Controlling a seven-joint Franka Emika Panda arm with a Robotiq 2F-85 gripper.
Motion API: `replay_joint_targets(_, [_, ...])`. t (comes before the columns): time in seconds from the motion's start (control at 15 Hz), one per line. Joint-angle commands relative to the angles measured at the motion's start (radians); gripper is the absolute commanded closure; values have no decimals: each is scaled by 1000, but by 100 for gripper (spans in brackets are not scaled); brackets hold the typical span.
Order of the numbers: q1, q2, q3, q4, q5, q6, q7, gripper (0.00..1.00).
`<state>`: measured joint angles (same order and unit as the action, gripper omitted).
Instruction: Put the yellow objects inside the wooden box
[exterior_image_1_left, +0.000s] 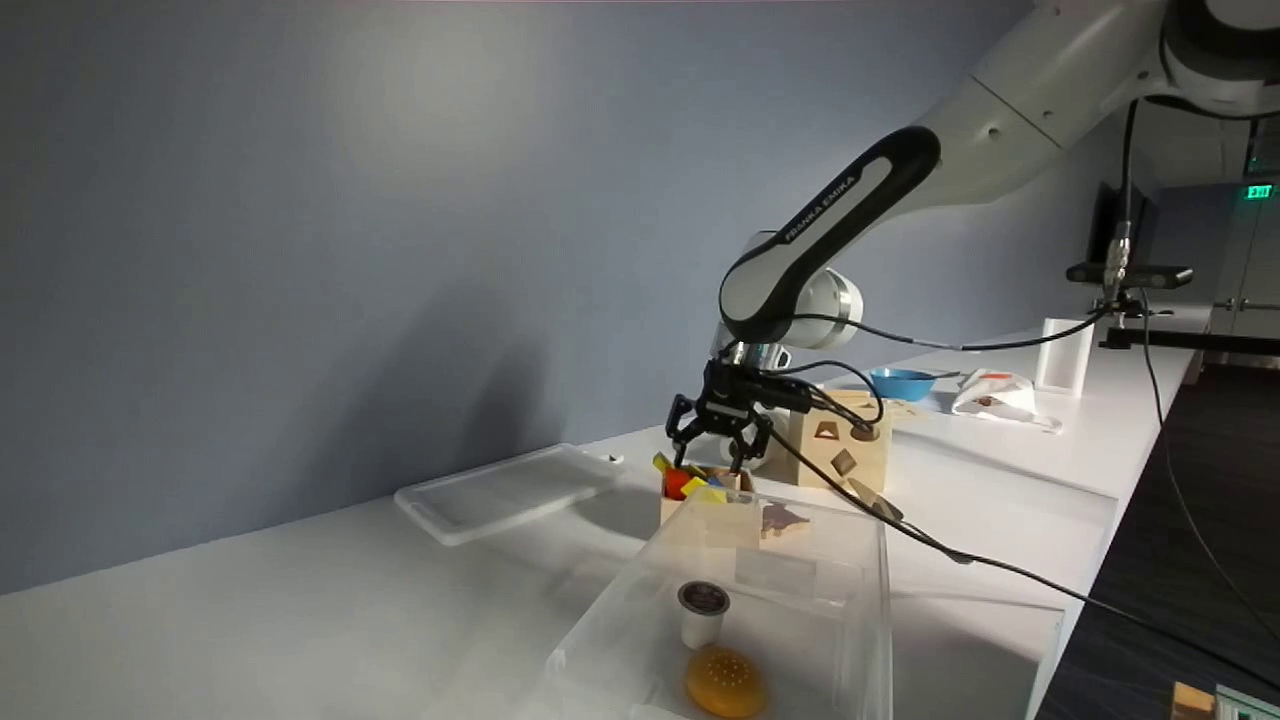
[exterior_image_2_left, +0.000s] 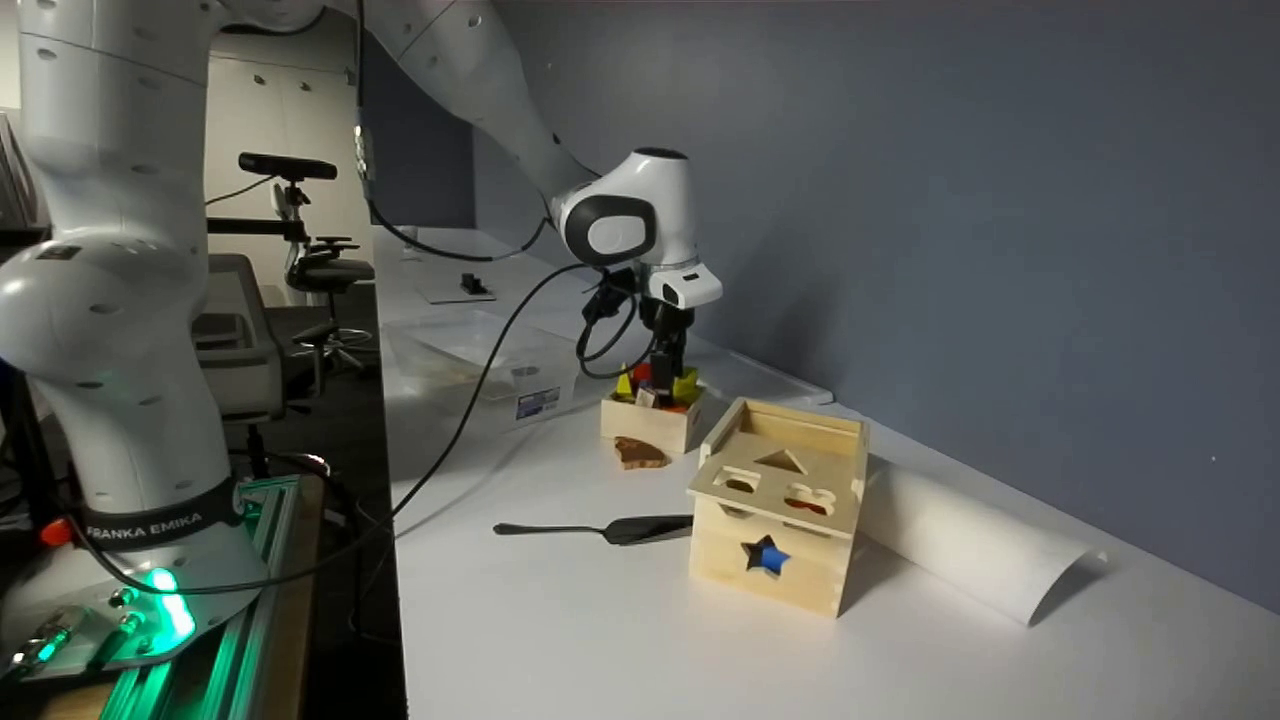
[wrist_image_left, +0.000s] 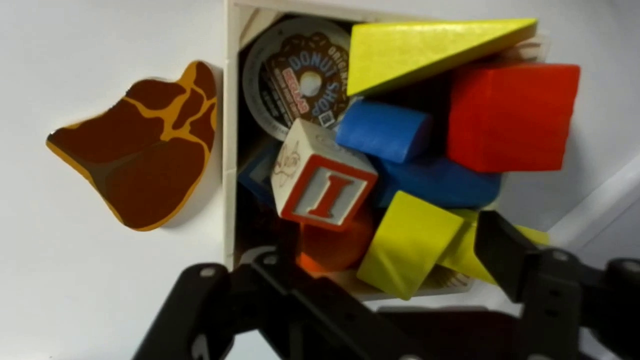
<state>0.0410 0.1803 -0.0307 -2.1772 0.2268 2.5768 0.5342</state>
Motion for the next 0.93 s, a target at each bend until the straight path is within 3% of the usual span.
replay_joint_targets(0.0, [4, 11, -6, 10, -32, 3, 2, 38])
replay_joint_targets(0.53, [4, 3, -4, 15, -30, 6, -7, 94])
replay_joint_targets(0.73, [2, -17, -4, 10, -28, 9, -16, 99])
replay_joint_targets(0.87, [-1, -30, -4, 8, -23, 13, -21, 96])
